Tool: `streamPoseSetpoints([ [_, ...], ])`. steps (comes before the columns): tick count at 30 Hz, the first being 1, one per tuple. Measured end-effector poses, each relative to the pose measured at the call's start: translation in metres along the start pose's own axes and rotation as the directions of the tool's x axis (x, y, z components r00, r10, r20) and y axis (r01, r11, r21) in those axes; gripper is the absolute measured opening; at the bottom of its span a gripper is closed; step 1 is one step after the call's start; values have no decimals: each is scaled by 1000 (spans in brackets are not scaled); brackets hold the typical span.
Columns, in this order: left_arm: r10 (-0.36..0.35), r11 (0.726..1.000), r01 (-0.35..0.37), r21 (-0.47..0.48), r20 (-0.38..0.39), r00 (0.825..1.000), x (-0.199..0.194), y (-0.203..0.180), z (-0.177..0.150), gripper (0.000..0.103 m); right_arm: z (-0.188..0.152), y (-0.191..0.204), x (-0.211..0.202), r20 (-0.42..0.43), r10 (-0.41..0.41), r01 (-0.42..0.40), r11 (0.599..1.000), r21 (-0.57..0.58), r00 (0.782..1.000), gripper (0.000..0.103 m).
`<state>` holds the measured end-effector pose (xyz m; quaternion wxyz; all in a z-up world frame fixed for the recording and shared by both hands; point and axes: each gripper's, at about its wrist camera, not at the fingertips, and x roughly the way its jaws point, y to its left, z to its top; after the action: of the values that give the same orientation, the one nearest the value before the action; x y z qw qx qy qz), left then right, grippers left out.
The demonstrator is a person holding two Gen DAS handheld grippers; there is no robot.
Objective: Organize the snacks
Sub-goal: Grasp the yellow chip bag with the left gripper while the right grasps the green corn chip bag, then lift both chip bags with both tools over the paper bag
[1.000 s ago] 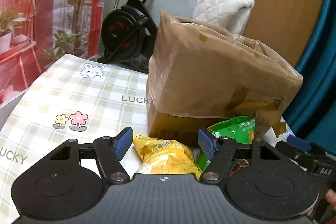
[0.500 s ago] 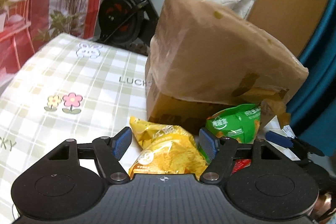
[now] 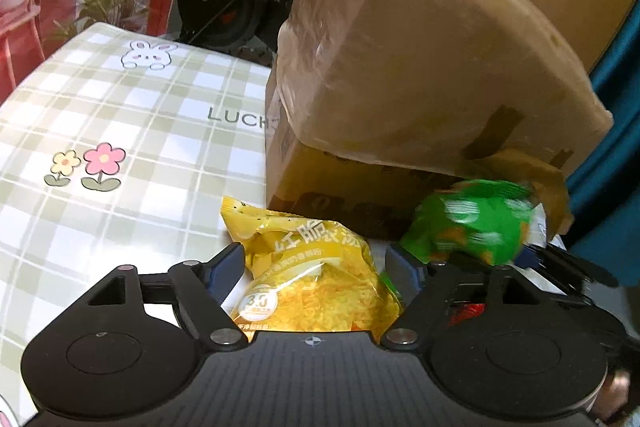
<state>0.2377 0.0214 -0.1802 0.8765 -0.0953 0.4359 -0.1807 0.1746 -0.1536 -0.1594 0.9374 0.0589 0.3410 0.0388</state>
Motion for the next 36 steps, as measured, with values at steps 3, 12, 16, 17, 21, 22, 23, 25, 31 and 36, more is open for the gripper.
streamPoseSetpoints([
  [3,29,1000,-29,-8,-15,999,9,0,0,82,-4,-5,-9,11,0,0,1000,21,1000,54],
  [12,-15,994,9,-107,-61,998,28,9,-6,89,-1,-6,-11,21,-3,2,999,37,1000,53],
  [16,-37,991,27,-128,-71,997,32,8,-11,87,-3,-8,-12,23,-1,0,999,47,1000,53],
  [17,-39,992,31,-126,-66,997,31,7,-12,84,-3,-8,-13,25,-1,-1,999,51,1000,53],
  [21,-2,997,-3,-78,-59,998,22,-1,-15,76,-3,-10,-19,39,9,-11,998,65,999,53],
  [22,8,998,-11,-68,-52,999,19,-3,-16,76,-4,-10,-21,44,11,-14,998,66,999,53],
  [23,13,998,-16,-57,-45,999,15,-4,-16,75,-4,-10,-23,48,14,-18,998,67,999,53],
  [25,6,999,-7,-52,-18,1000,5,-5,-18,75,-6,-10,-27,57,21,-25,997,68,998,53],
  [31,27,998,-24,-52,73,997,-36,-10,-19,74,-8,-8,-46,86,39,-44,997,64,996,53],
  [36,44,999,-40,-25,140,989,-65,-20,-23,74,-11,-5,-60,109,52,-59,996,63,993,53],
])
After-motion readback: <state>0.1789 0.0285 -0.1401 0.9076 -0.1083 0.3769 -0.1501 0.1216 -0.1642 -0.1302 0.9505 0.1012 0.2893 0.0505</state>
